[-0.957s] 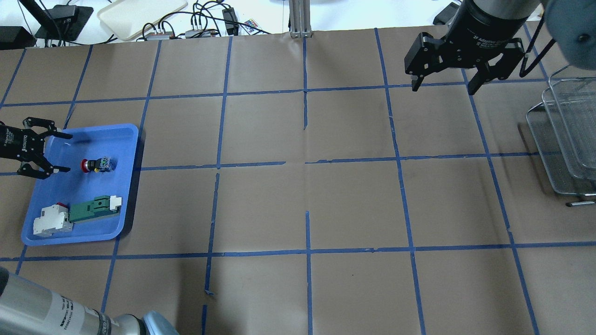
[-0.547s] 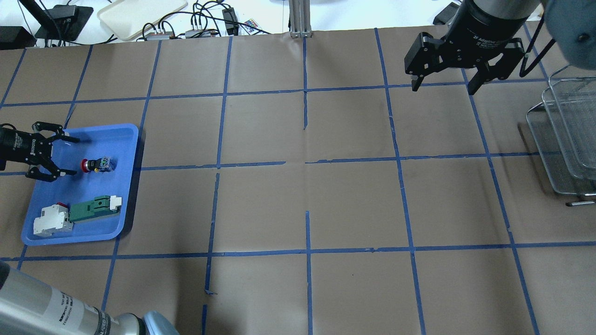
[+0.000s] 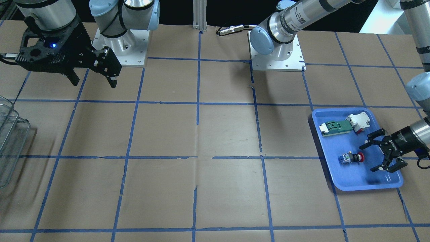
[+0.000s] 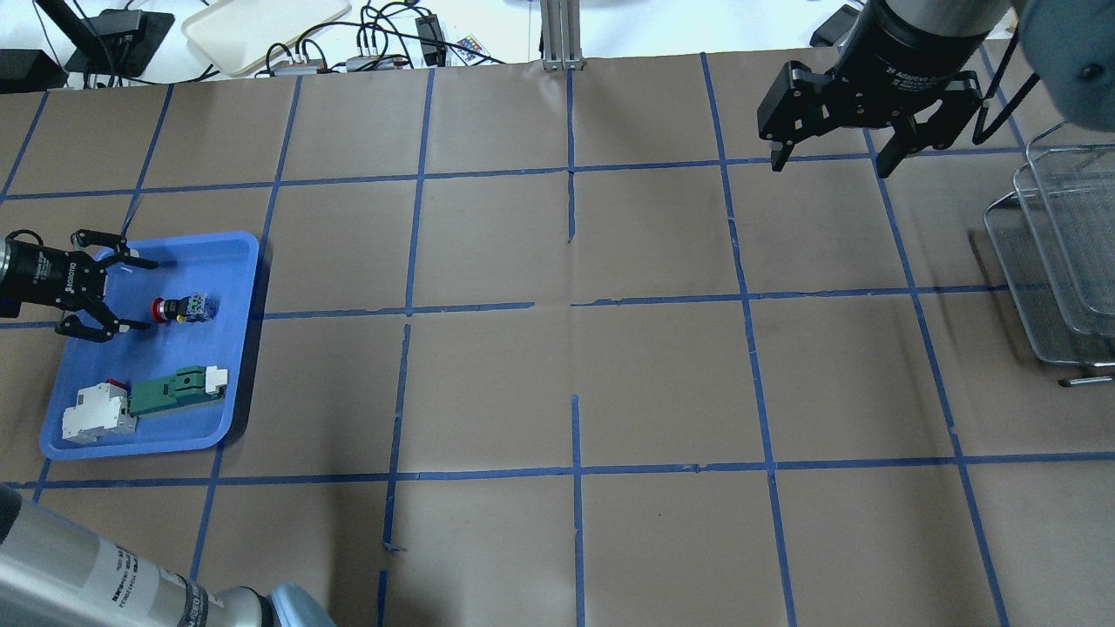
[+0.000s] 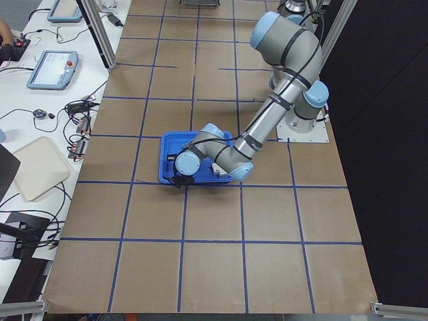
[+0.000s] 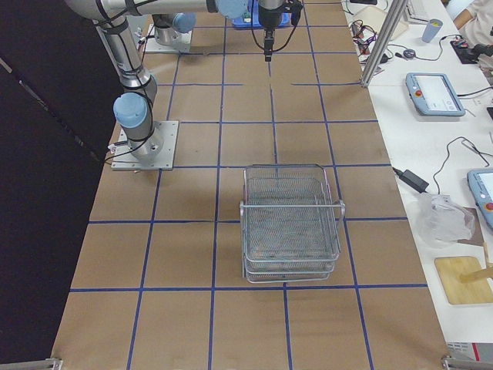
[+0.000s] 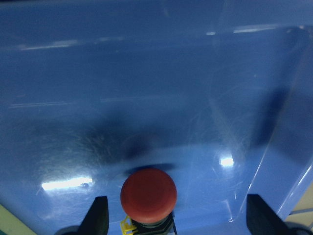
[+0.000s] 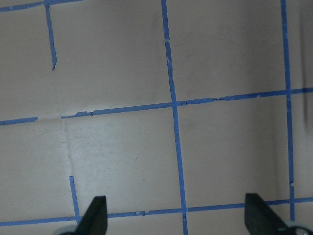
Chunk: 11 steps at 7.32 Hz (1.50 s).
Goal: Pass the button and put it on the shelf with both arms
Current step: 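Move the left gripper low toward the red push button in the tray, then close the left gripper on the red push button's base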
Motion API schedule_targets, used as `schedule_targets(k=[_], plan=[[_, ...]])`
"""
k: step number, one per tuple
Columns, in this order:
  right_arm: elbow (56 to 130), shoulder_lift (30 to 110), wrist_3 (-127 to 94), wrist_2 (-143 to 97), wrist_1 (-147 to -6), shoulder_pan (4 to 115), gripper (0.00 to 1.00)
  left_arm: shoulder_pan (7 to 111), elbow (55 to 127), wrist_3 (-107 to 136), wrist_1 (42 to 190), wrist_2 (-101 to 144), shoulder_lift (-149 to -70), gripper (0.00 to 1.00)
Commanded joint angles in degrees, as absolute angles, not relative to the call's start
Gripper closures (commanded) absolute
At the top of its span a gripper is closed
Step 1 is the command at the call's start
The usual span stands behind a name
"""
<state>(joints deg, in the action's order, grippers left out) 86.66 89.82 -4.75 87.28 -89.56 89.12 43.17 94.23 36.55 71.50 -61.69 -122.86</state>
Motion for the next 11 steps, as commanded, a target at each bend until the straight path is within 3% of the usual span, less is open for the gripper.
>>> schedule_targets(k=[1,3,9,10,11], plan=[[86.7,89.8,-4.7,87.4,-89.6,89.1,0.00,43.2,94.7,34.6,71.6,-61.8,-122.9,0.00],[86.7,89.7,-4.7,87.4,-89.6,89.1,0.00,43.2,94.8,33.9,72.1,-61.8,-123.3,0.00],[86.7,89.7,-4.7,87.4,-89.6,89.1,0.00,43.2,94.8,34.1,75.0,-61.9,-124.3,0.18],[86.7,89.7,-4.7,87.3,-89.6,89.1,0.00,43.2,94.8,34.1,75.1,-62.0,-124.4,0.28],[86.7,89.8,-4.7,87.2,-89.6,89.1,0.00,43.2,94.8,33.8,75.4,-62.1,-124.4,0.58]])
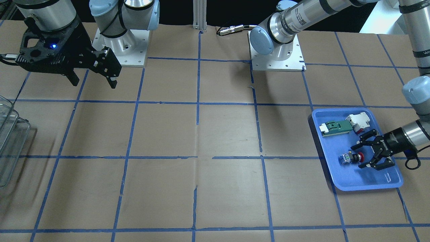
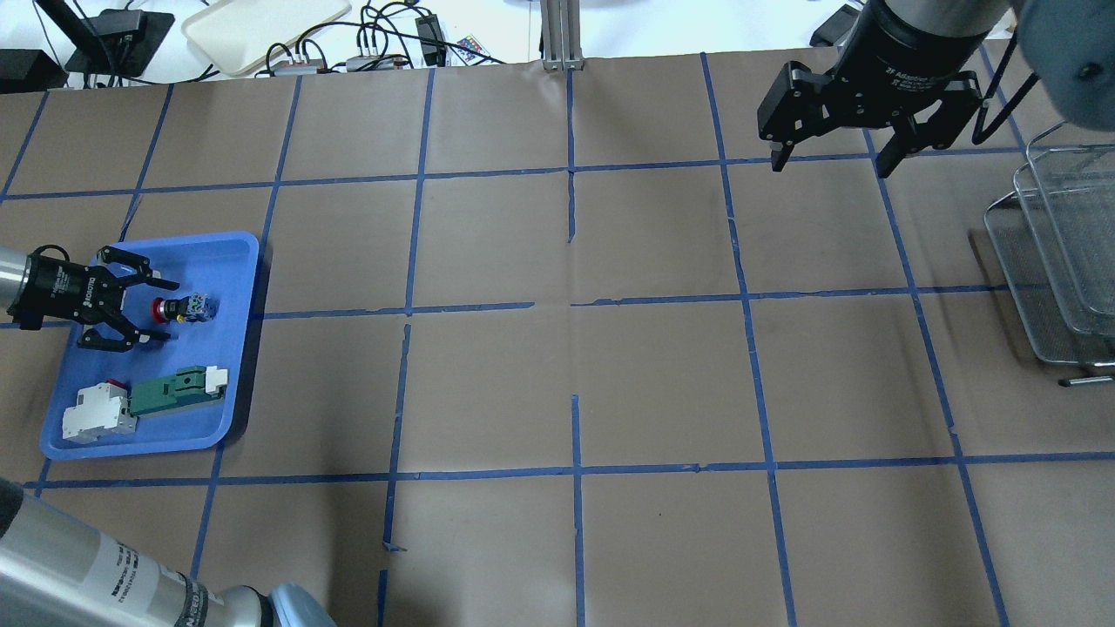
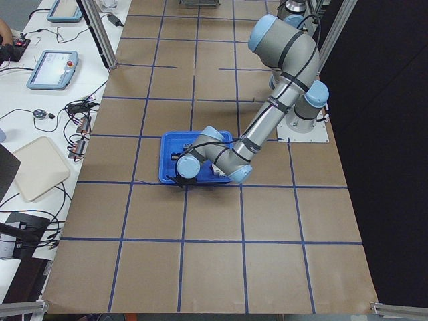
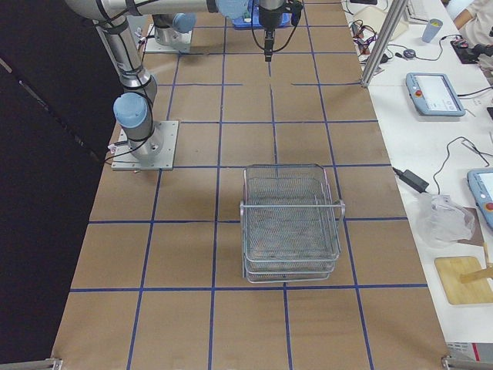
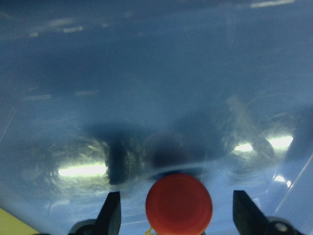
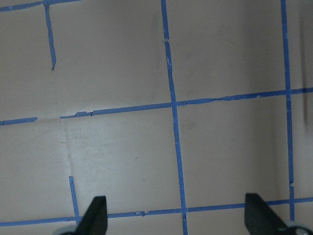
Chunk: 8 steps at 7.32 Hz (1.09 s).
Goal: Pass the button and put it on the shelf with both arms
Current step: 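Close the left gripper on the red push button's base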
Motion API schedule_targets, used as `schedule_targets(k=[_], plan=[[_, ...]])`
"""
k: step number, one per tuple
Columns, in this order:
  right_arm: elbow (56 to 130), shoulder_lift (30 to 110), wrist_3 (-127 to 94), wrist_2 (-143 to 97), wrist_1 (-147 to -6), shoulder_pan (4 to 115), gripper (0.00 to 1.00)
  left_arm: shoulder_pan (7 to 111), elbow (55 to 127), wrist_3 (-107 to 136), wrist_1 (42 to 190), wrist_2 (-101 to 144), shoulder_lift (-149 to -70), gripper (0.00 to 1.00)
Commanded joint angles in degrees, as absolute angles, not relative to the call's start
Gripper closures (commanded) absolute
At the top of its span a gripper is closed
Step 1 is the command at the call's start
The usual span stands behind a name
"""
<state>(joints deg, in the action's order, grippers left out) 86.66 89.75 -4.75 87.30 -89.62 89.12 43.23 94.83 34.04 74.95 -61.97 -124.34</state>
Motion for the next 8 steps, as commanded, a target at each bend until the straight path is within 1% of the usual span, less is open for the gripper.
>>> schedule_targets(k=[1,2,4,6,8], plan=[[86.7,89.7,-4.7,87.3,-89.6,89.1,0.00,43.2,94.8,33.9,75.6,-62.1,-124.4,0.96],[86.7,89.7,-4.7,87.3,-89.6,89.1,0.00,43.2,94.6,34.3,77.0,-62.2,-124.3,1.00],[86.7,89.7,-4.7,87.4,-89.6,89.1,0.00,43.8,93.8,33.6,78.8,-62.5,-123.1,1.00],[86.7,89.7,-4.7,87.5,-89.9,89.1,0.00,49.1,93.3,34.2,79.3,-62.9,-119.2,1.00],[86.8,89.9,-0.5,87.5,-90.3,88.9,0.00,54.8,89.8,36.2,88.8,-63.0,-114.4,1.00]])
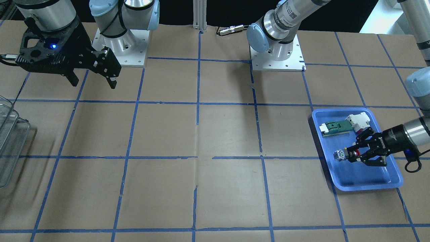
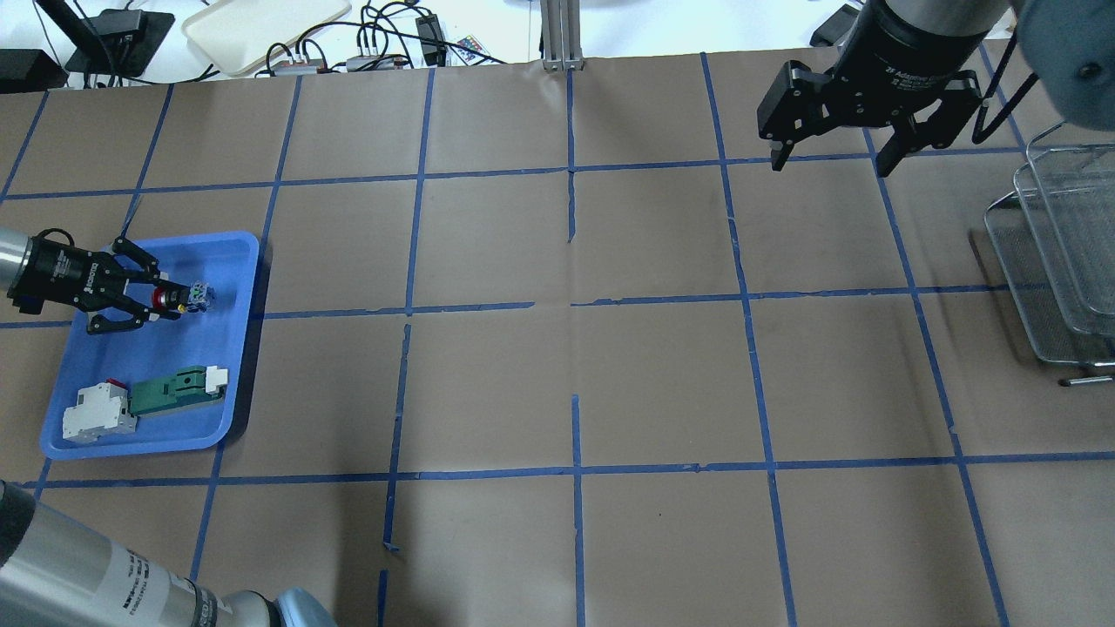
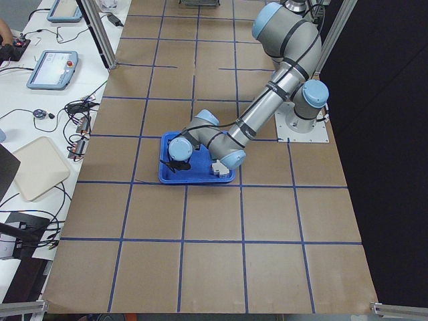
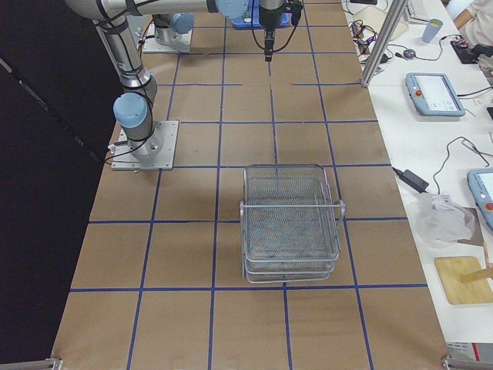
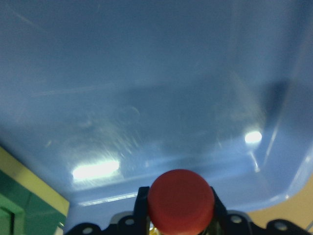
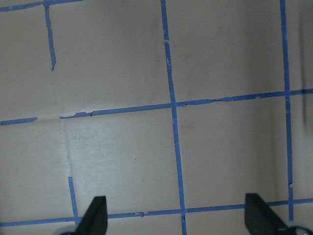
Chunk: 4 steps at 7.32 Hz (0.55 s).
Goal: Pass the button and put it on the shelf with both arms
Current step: 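Close the left gripper on the red push button's base, then lift the red push button and carry it toward the right gripper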
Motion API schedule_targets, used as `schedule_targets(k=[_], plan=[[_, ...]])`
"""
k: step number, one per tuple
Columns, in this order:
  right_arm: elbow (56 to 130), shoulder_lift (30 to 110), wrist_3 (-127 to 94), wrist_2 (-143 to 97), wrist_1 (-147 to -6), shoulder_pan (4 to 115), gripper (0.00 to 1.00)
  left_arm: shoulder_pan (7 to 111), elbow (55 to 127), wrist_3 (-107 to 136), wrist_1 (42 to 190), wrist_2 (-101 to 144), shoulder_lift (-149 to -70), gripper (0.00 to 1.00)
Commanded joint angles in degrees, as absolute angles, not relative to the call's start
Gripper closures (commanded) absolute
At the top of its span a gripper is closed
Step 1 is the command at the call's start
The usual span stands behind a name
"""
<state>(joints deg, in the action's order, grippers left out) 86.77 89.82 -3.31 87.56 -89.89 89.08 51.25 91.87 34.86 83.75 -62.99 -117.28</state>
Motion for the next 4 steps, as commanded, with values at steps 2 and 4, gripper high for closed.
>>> schedule_targets(k=[2,4], plan=[[86.8,89.7,16.5,87.7,-92.2,87.8,0.00,64.6,89.2,47.7,89.6,-62.1,-110.3,1.00],[86.8,89.9,26.8,86.8,-91.2,86.3,0.00,75.0,89.5,65.6,88.9,-53.9,-107.8,1.00]])
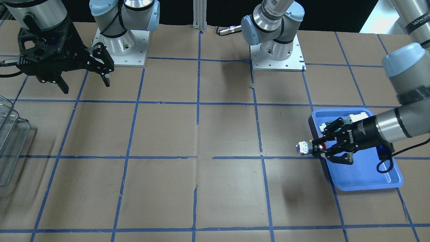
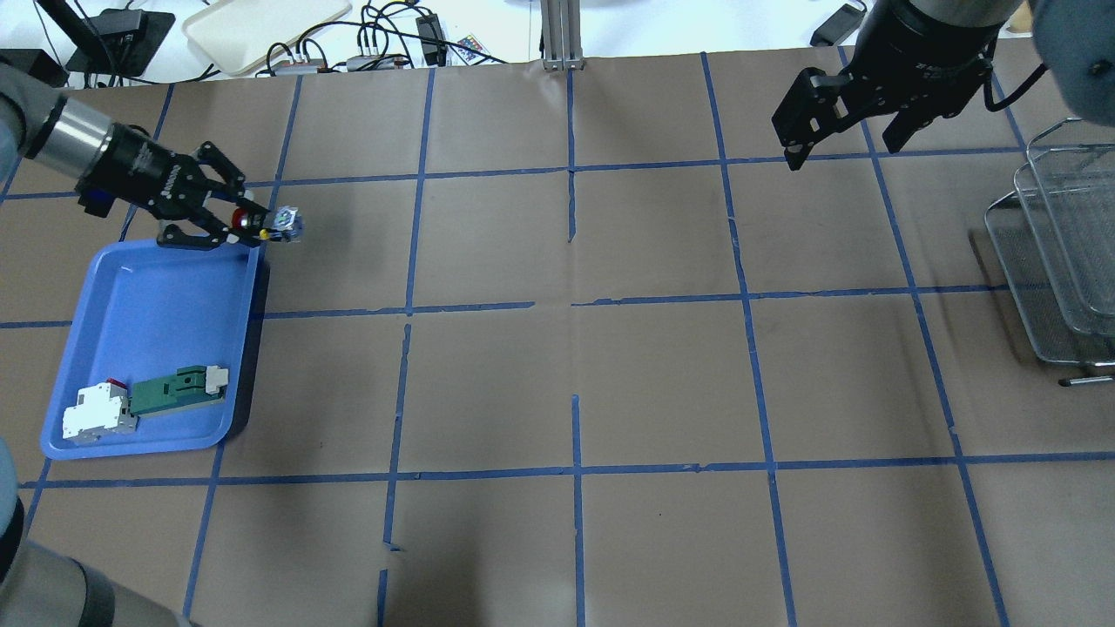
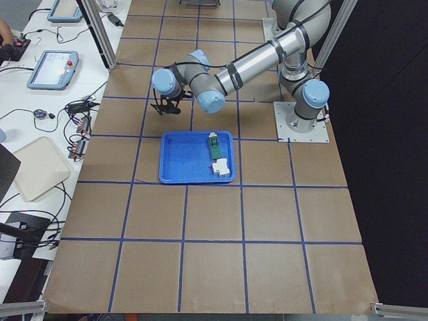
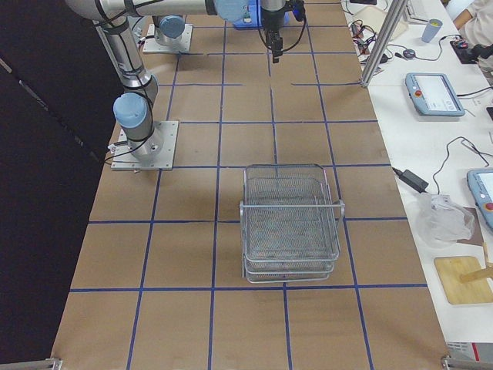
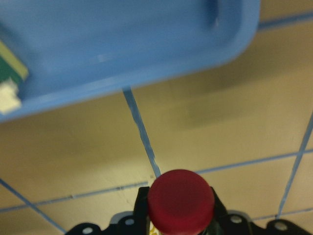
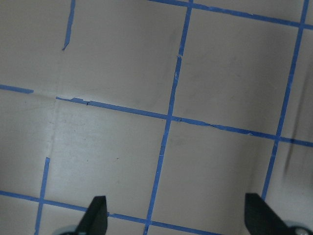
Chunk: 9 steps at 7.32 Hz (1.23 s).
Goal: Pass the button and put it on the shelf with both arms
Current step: 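Lift the red push button and carry it toward the right gripper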
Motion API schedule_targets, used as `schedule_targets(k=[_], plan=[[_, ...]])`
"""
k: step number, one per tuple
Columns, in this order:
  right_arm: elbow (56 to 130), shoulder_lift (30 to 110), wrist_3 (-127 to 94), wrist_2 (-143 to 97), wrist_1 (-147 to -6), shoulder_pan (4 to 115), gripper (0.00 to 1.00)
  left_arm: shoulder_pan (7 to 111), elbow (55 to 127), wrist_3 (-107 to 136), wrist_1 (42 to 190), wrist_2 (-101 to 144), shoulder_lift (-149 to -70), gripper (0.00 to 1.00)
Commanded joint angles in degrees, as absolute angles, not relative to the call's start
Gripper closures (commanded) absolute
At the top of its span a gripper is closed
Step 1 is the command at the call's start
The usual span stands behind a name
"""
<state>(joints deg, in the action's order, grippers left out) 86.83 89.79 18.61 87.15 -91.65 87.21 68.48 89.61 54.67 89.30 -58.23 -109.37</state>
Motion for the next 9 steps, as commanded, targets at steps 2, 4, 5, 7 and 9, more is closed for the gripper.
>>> schedule_targets(k=[2,4,5,7,9], plan=[[86.8,91.0,47.8,83.3,-89.1,86.3,0.00,84.5,89.1,76.1,87.7,-53.9,-106.1,1.00],[86.8,91.0,56.8,82.8,-88.4,86.3,0.00,92.8,90.3,87.3,77.8,-53.9,-105.8,1.00],[87.2,90.9,61.7,82.5,-87.0,86.4,0.00,95.7,90.4,91.5,72.0,-53.8,-106.2,1.00],[87.9,91.0,74.6,75.1,-82.6,86.3,0.00,99.5,90.4,93.6,69.7,-53.4,-106.3,1.00],[88.1,90.4,91.8,73.6,-82.3,86.4,0.00,101.1,91.2,94.0,67.6,-48.9,-105.9,1.00]])
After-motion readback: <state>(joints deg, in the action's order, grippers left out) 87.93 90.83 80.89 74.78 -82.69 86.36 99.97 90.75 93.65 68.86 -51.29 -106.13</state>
